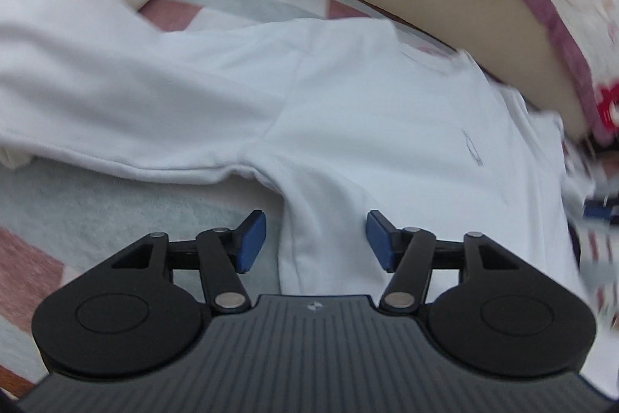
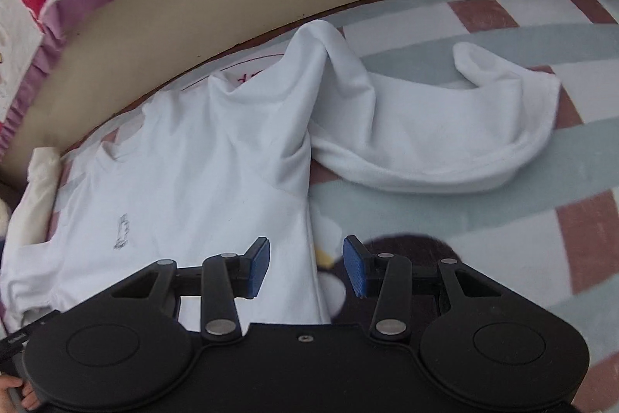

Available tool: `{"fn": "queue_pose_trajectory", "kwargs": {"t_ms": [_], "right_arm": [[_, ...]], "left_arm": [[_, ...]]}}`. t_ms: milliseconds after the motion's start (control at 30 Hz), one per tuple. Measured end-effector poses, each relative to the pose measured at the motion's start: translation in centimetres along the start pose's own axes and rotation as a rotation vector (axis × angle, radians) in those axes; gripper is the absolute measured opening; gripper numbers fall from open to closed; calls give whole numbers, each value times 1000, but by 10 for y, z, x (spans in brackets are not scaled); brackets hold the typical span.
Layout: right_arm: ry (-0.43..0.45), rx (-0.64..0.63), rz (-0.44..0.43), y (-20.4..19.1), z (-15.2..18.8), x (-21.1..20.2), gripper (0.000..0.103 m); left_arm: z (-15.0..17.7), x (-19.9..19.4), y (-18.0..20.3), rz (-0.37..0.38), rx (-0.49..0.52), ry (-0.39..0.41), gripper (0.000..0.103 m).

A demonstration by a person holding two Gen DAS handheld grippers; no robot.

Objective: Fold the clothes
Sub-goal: 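Pinch the shirt fabric with the left gripper near the folded sleeve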

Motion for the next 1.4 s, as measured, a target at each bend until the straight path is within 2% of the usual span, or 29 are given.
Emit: {"fn": "queue_pose_trajectory", "kwargs": {"t_ms": [67,133,167,200,233,300,467,567,700,767,867,933,967,1000,1067,1133,1267,1400], "right_arm": [[25,-20,-7,-6,-3,8,48],[40,-20,-18,-8,-5,17,49],[38,-14,-27,-7,-4,22,50],[35,-7,-35,-6,-3,27,52],[24,-3,-39,-5,-1,31,53],[8,-9,-42,-5,2,38,53],[47,-85,-28,-11,4,43,53],[53,-94,-23,-13,2,45,53],[66,-73,-37,-12,-2,47,53],[89,-59,-55,-12,-8,50,54],[141,-46,-90,-19,-18,58,60],[189,-74,-104,-27,-24,65,61],[216,-140,-77,-35,-26,65,54],[243,-206,-49,-43,-27,65,4],[298,-331,9,-59,-30,64,6],[369,-369,103,-61,-34,49,4],[294,-324,200,-43,-39,69,6],[324,-392,298,-46,-40,63,7]], "left_arm": [[-4,4,-8,-20,-41,33,58],[-7,7,-9,-17,-37,76,55],[-8,8,-8,-15,-28,95,30],[-8,8,-2,-13,22,98,3],[-8,7,2,-13,66,104,3],[-11,-6,1,-39,86,147,4],[-17,-36,-3,-108,137,248,4],[-3,-16,-21,-224,111,176,4],[2,-15,-37,-195,-33,194,5],[0,-16,-36,-171,-42,192,5],[-4,-13,-38,-143,-39,155,5],[-4,-11,-39,-136,-30,141,5],[-5,-10,-40,-134,-21,137,5],[-5,-10,-39,-134,-3,138,5],[-5,-11,-37,-136,15,134,5],[-4,-12,-39,-138,4,131,5],[-3,-11,-37,-206,55,99,7],[-10,-25,-18,-275,188,95,11]]}}
Point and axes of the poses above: each gripper's, at about its wrist camera, not at the fingertips, and x roughly the way its jaws point, y to its right, z to its underside, the point moved 6 cm from there along x, roughly the way its jaws point, and after that the axes turned 10 degrees about z, right-handed, at the moved point
